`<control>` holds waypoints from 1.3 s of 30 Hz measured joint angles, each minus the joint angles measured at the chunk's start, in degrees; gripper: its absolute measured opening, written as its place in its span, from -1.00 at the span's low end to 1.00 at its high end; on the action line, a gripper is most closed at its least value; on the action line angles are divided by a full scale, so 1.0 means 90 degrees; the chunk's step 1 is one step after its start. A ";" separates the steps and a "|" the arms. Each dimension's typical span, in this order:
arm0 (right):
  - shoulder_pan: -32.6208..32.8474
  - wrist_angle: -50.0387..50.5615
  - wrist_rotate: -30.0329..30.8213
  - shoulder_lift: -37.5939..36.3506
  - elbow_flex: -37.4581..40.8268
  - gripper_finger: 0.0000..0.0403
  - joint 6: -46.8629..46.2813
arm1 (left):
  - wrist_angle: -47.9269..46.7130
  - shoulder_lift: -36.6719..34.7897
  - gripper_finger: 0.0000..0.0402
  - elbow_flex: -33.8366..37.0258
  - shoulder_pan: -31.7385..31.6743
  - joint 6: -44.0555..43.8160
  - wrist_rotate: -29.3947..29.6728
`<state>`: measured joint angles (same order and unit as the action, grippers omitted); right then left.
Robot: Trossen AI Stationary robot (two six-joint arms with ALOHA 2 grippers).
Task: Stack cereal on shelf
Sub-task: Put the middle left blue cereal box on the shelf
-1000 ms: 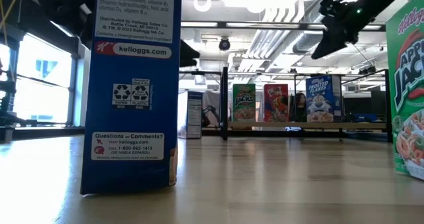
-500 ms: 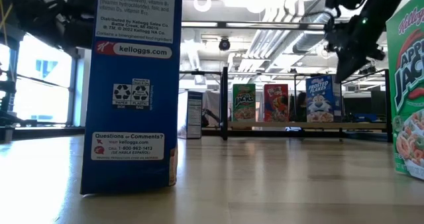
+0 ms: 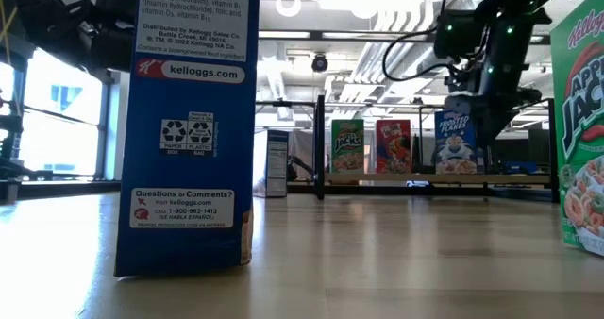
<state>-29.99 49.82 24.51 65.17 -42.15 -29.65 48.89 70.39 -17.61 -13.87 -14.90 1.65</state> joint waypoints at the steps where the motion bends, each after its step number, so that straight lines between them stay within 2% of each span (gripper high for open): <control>1: -0.0066 -0.0053 0.0061 0.0034 0.0000 -1.00 0.0091 | -0.0009 0.0000 -1.00 0.0000 0.0000 0.0000 0.0000; 6: -0.0334 -0.0099 0.0184 -0.0056 -0.0060 -1.00 0.0791 | -0.0140 0.0000 -1.00 0.0000 0.0002 0.0002 0.0000; 10: -0.0366 0.0093 0.0184 -0.0502 -0.0251 -1.00 0.0902 | -0.0212 0.0000 -1.00 0.0000 0.0002 0.0002 0.0001; 16: 0.0104 0.0156 -0.1005 -0.1237 -0.0021 -1.00 0.0619 | -0.0290 0.0000 -1.00 0.0000 0.0005 0.0004 0.0002; 21: 0.0769 -0.0692 -0.1213 -0.1296 0.0613 -1.00 0.0124 | -0.0290 0.0000 -1.00 0.0000 0.0005 0.0011 0.0006; 24: 0.0932 -0.1598 -0.1043 -0.1119 0.1057 -1.00 -0.0011 | -0.0288 0.0000 -1.00 -0.0002 0.0003 0.0038 0.0041; 28: 0.0768 -0.2416 -0.0537 -0.0826 0.1377 -1.00 -0.0009 | -0.0290 0.0000 -1.00 -0.0002 0.0000 0.0005 0.0041; 31: 0.0506 -0.2603 -0.0235 -0.0558 0.1384 -1.00 0.0043 | -0.0297 0.0000 -1.00 -0.0002 0.0000 -0.0050 0.0046; 39: -0.0245 -0.2823 -0.0099 -0.0061 0.1387 -1.00 0.0470 | -0.0302 0.0000 -1.00 -0.0002 0.0002 -0.0121 0.0056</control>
<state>-32.19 24.41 23.63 64.62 -29.67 -25.42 46.17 70.39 -17.63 -13.85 -15.98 2.15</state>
